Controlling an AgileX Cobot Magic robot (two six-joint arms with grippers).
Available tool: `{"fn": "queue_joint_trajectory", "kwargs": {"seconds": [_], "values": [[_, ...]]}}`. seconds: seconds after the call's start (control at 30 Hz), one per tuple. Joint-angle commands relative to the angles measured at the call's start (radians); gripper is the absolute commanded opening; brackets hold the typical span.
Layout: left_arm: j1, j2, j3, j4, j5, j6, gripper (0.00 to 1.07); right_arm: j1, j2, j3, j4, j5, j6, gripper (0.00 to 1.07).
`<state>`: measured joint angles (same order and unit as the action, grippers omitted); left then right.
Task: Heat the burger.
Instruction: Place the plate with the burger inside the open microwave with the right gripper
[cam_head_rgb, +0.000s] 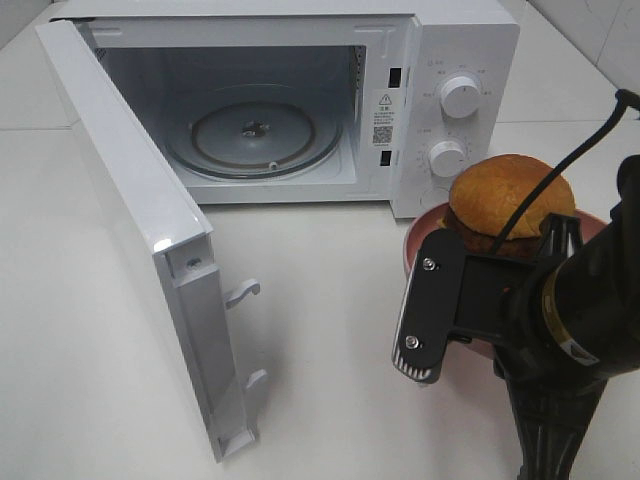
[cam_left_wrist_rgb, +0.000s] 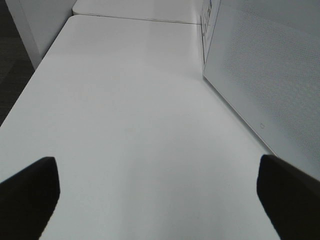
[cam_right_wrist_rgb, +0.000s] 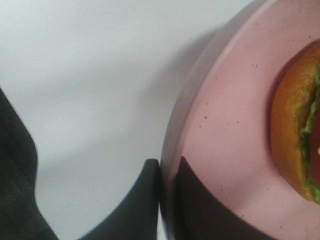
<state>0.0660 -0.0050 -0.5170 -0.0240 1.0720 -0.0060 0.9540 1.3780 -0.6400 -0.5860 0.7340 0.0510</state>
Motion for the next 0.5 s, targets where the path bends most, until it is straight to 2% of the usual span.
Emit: {"fn": "queue_joint_trajectory", "kwargs": {"seconds": [0.03, 0.3, 0.5], "values": [[0.002, -0.012, 0.002, -0.005, -0.001, -0.003, 1.00, 0.005, -0.008, -0.001, -0.054, -0.052, -0.152, 0.02], [0.002, -0.012, 0.002, -0.005, -0.001, -0.003, 1.00, 0.002, -0.008, -0.001, -0.054, -0.124, -0.414, 0.02], [0.002, -0.012, 0.002, -0.005, -0.001, -0.003, 1.00, 0.002, -0.008, -0.001, -0.054, -0.177, -0.487, 0.01]]}}
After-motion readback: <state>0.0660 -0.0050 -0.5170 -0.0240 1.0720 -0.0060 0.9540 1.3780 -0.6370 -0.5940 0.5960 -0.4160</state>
